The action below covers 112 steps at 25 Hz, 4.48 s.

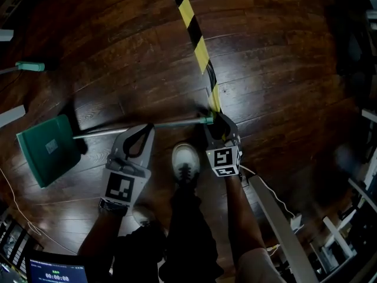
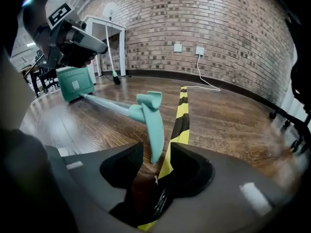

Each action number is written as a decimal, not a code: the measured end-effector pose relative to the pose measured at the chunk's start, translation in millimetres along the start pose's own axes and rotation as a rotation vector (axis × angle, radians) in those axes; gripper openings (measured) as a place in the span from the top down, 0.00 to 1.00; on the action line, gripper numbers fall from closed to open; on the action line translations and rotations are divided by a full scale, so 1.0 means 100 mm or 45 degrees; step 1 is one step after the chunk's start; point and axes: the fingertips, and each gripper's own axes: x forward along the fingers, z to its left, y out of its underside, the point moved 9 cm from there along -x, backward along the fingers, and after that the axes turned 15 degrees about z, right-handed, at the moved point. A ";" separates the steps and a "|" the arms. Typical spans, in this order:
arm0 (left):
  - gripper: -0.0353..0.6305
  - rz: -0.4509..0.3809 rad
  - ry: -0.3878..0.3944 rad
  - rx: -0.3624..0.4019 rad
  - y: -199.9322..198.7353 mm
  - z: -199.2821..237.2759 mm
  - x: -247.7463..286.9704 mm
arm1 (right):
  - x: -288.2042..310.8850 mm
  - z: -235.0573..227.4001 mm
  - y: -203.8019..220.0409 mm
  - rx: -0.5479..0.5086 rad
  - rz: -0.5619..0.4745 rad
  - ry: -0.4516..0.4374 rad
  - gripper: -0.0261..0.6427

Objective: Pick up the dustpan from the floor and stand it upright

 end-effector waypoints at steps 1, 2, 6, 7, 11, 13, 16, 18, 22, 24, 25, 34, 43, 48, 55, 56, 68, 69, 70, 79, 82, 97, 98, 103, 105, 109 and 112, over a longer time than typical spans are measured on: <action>0.95 -0.001 0.000 0.006 0.01 0.00 0.01 | 0.03 0.00 0.01 -0.002 -0.008 0.005 0.68; 0.95 -0.003 -0.001 0.011 0.02 -0.01 0.01 | 0.06 0.00 0.02 -0.002 -0.015 0.010 0.69; 0.95 -0.008 -0.012 0.020 0.07 0.01 -0.01 | 0.14 0.04 -0.01 -0.024 -0.044 0.042 0.71; 0.95 0.002 -0.020 0.011 0.10 0.02 -0.03 | 0.15 0.05 -0.03 -0.043 -0.052 0.047 0.71; 0.95 0.033 -0.051 -0.017 0.19 0.14 -0.05 | 0.22 0.04 -0.10 -0.074 -0.063 0.072 0.74; 0.95 0.034 -0.057 -0.023 0.22 0.17 -0.04 | 0.23 0.02 -0.12 -0.087 -0.058 0.085 0.79; 0.95 0.022 -0.073 -0.033 0.19 0.19 -0.07 | 0.19 0.02 -0.13 -0.111 -0.030 0.100 0.80; 0.95 0.009 -0.087 -0.047 0.13 0.20 -0.15 | 0.13 0.01 -0.14 -0.112 -0.009 0.121 0.80; 0.95 -0.018 -0.119 -0.082 -0.02 0.23 -0.42 | -0.09 0.06 -0.26 -0.111 0.001 0.152 0.81; 0.95 -0.031 -0.127 -0.069 -0.10 0.21 -0.57 | -0.29 0.03 -0.35 -0.113 -0.007 0.172 0.81; 0.95 -0.037 -0.125 -0.066 -0.14 0.19 -0.65 | -0.42 0.00 -0.41 -0.109 -0.013 0.193 0.81; 0.95 -0.047 -0.160 -0.184 -0.43 0.20 -1.52 | -1.49 -0.23 -1.25 -0.235 -0.041 0.330 0.82; 0.95 -0.119 -0.216 -0.251 -1.09 0.43 -2.21 | -2.42 -0.44 -2.19 -0.430 -0.052 0.465 0.82; 0.95 -0.135 -0.249 -0.286 -1.32 0.53 -2.52 | -2.79 -0.43 -2.52 -0.487 -0.039 0.486 0.82; 0.95 -0.180 -0.278 -0.327 -1.54 0.52 -2.95 | -3.19 -0.34 -2.98 -0.591 -0.073 0.494 0.82; 0.95 -0.185 -0.285 -0.328 -1.58 0.54 -3.01 | -3.25 -0.31 -3.07 -0.607 -0.085 0.499 0.82; 0.95 -0.233 -0.426 -0.396 -1.61 0.83 -3.66 | -3.78 0.42 -4.09 -0.798 -0.315 0.389 0.78; 0.95 -0.236 -0.436 -0.409 -1.59 0.84 -3.71 | -3.80 0.50 -4.14 -0.794 -0.325 0.370 0.78; 0.95 -0.239 -0.446 -0.420 -1.56 0.85 -3.76 | -3.83 0.58 -4.19 -0.794 -0.335 0.349 0.77; 0.95 -0.272 -0.528 -0.502 -1.40 0.87 -4.25 | -4.05 1.32 -4.44 -0.906 -0.388 0.206 0.72; 0.95 -0.294 -0.550 -0.513 -1.37 0.88 -4.44 | -4.13 1.50 -4.45 -1.015 -0.386 0.181 0.70; 0.95 -0.379 -0.602 -0.535 -1.31 0.67 -4.97 | -4.49 1.65 -4.46 -1.115 -0.320 0.024 0.62; 0.95 -0.384 -0.602 -0.531 -1.33 0.65 -5.01 | -4.55 1.64 -4.45 -1.103 -0.319 0.034 0.62; 0.95 -0.423 -0.599 -0.502 -1.48 0.60 -5.31 | -4.99 1.54 -4.54 -1.015 -0.366 0.140 0.73; 0.95 -0.448 -0.597 -0.475 -1.58 0.57 -5.48 | -5.24 1.50 -4.60 -0.949 -0.412 0.194 0.80; 0.95 -0.513 -0.609 -0.408 -1.85 0.53 -5.93 | -5.78 1.48 -4.73 -0.810 -0.481 0.276 0.85; 0.95 -0.556 -0.624 -0.339 -2.05 0.48 -6.32 | -6.20 1.46 -4.84 -0.612 -0.575 0.310 0.94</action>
